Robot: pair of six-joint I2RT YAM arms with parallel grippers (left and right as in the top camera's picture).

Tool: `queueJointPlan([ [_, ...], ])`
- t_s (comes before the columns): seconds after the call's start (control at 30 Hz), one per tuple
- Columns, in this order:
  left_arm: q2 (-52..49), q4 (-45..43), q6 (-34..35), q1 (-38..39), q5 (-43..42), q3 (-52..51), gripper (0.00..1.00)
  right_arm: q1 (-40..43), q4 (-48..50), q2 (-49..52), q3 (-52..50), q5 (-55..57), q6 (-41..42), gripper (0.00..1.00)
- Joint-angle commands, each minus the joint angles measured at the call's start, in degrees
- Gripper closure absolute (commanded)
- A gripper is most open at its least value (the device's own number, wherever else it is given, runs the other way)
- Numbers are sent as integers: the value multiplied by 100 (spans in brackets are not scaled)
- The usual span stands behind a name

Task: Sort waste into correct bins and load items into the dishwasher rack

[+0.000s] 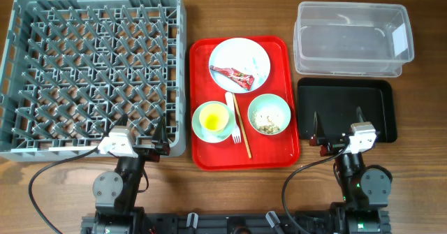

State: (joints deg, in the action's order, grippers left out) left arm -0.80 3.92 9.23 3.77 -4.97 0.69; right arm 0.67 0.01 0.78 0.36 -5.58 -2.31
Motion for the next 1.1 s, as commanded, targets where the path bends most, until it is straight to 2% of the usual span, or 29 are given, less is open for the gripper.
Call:
queueJointPlan([
  [0.0, 42, 13, -92, 31, 13, -37, 0, 28, 33, -13, -7, -85, -68, 0],
  [1.07, 42, 0, -92, 31, 11, -37, 0, 28, 35, -13, -7, 68, -142, 0],
])
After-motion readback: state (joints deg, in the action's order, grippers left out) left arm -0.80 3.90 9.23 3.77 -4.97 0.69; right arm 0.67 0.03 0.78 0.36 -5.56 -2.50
